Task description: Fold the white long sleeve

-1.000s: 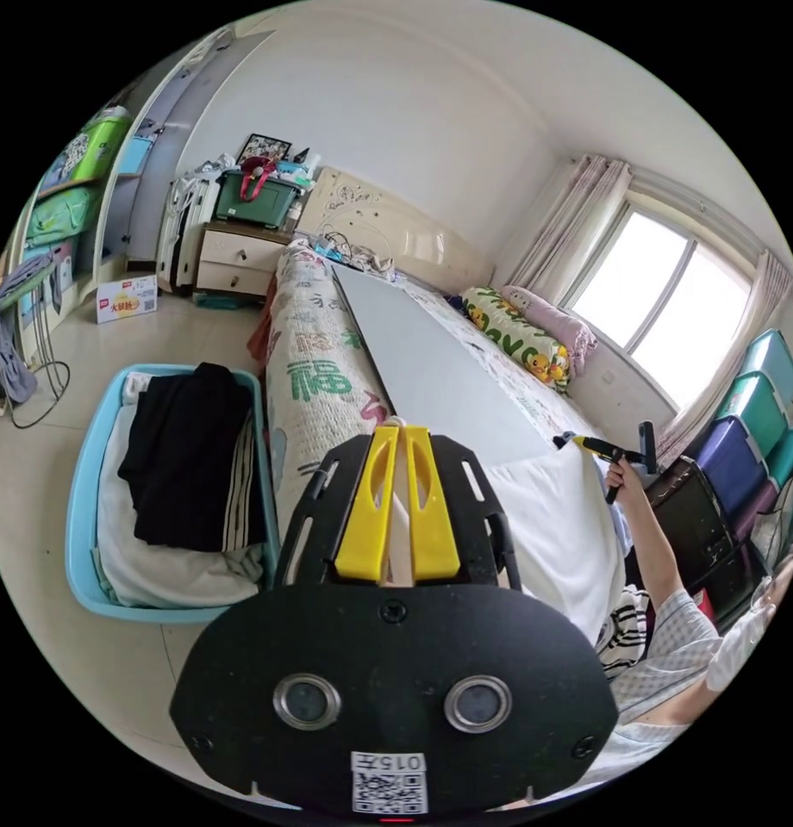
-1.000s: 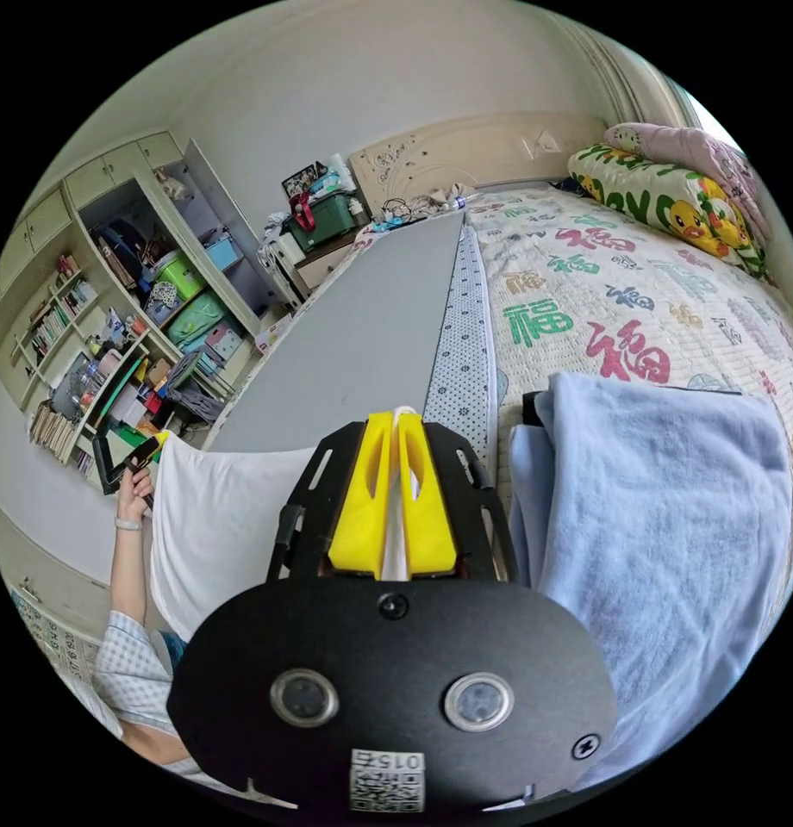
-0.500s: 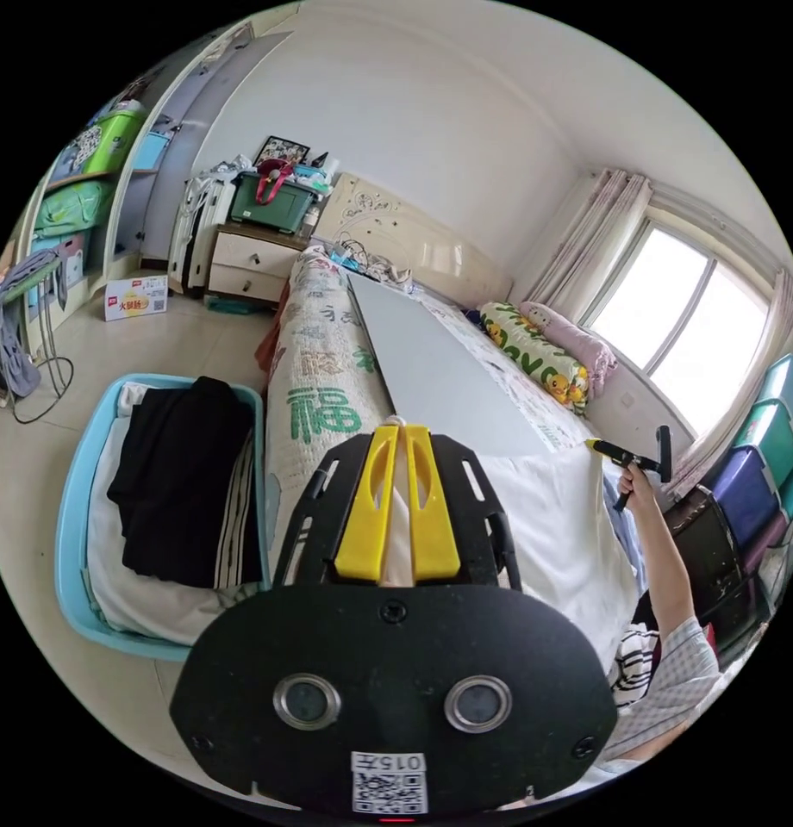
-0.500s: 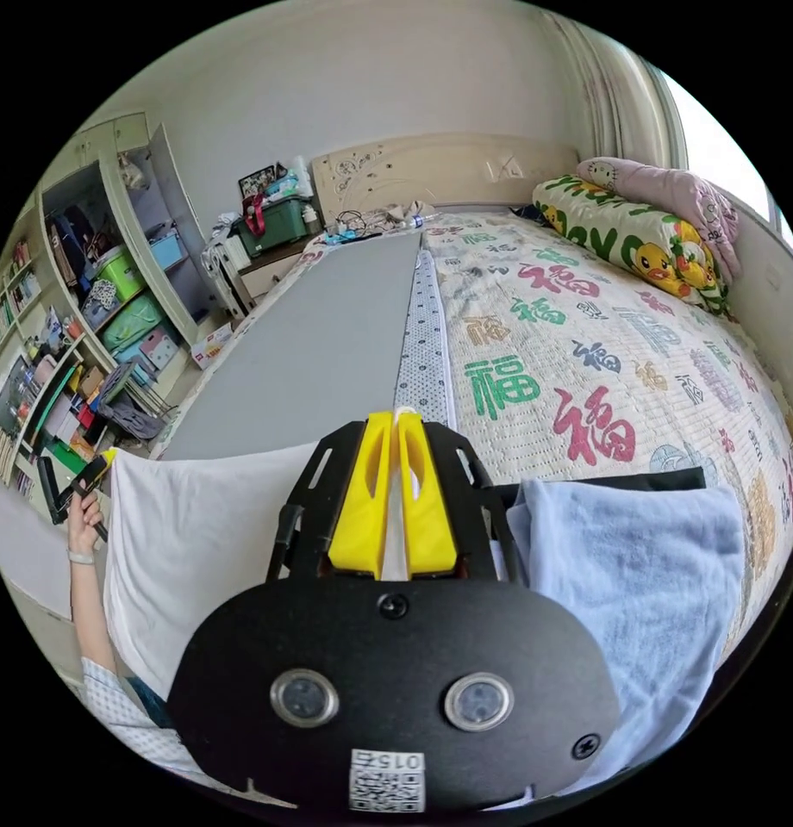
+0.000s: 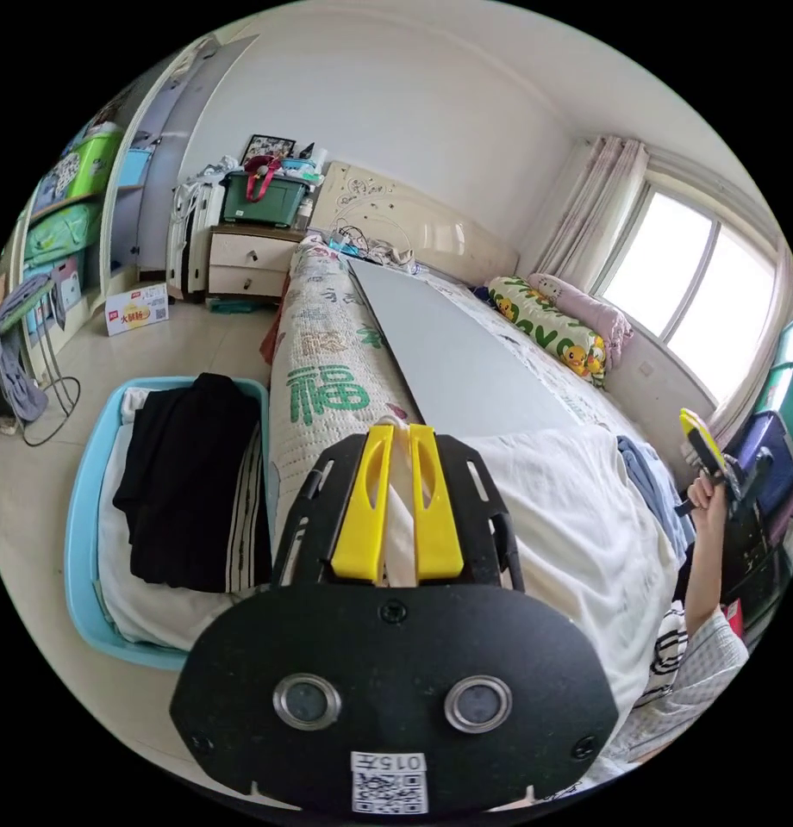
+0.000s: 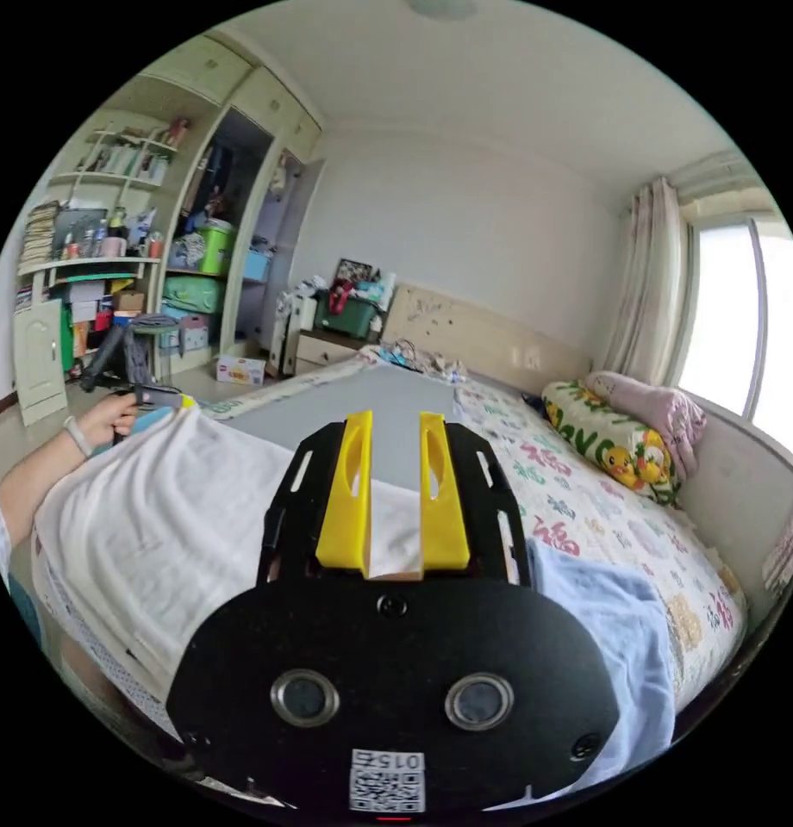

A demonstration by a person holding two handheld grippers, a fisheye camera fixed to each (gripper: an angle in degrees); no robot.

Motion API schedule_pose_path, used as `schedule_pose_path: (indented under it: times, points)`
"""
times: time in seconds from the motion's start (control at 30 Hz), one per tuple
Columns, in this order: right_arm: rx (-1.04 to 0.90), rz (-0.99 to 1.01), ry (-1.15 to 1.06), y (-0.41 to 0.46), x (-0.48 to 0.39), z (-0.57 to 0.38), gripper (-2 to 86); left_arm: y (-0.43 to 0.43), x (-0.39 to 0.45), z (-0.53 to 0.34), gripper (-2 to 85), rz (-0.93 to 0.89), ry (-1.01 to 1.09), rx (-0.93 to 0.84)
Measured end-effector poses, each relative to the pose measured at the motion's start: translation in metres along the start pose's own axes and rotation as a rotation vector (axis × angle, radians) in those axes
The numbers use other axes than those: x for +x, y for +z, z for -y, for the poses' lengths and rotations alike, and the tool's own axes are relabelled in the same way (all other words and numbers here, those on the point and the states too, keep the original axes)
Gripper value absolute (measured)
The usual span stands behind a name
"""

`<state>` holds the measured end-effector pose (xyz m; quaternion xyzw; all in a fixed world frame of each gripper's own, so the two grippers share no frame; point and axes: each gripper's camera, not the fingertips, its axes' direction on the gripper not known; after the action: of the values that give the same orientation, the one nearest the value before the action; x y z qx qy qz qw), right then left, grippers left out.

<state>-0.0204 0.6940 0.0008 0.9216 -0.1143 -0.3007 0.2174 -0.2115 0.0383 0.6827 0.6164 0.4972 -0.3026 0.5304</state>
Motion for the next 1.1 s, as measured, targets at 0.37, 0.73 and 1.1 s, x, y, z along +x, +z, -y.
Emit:
schedule_pose_path:
  times: [0.37,0.73,1.1]
  points:
    - [-0.318,0.689,-0.615,-0.016,-0.289,-0.029,9.8,-0.012,0.020,0.003,4.0,0.007,0.018,0.014]
    - [-0.351,0.641,-0.568,-0.014,-0.298,-0.050,0.4,-0.032,0.035,0.033,0.6,0.001,-0.010,0.021]
    - [-0.372,0.782,-0.526,-0.023,-0.282,-0.069,0.1,-0.029,0.109,0.089,0.7,0.272,0.179,-0.083]
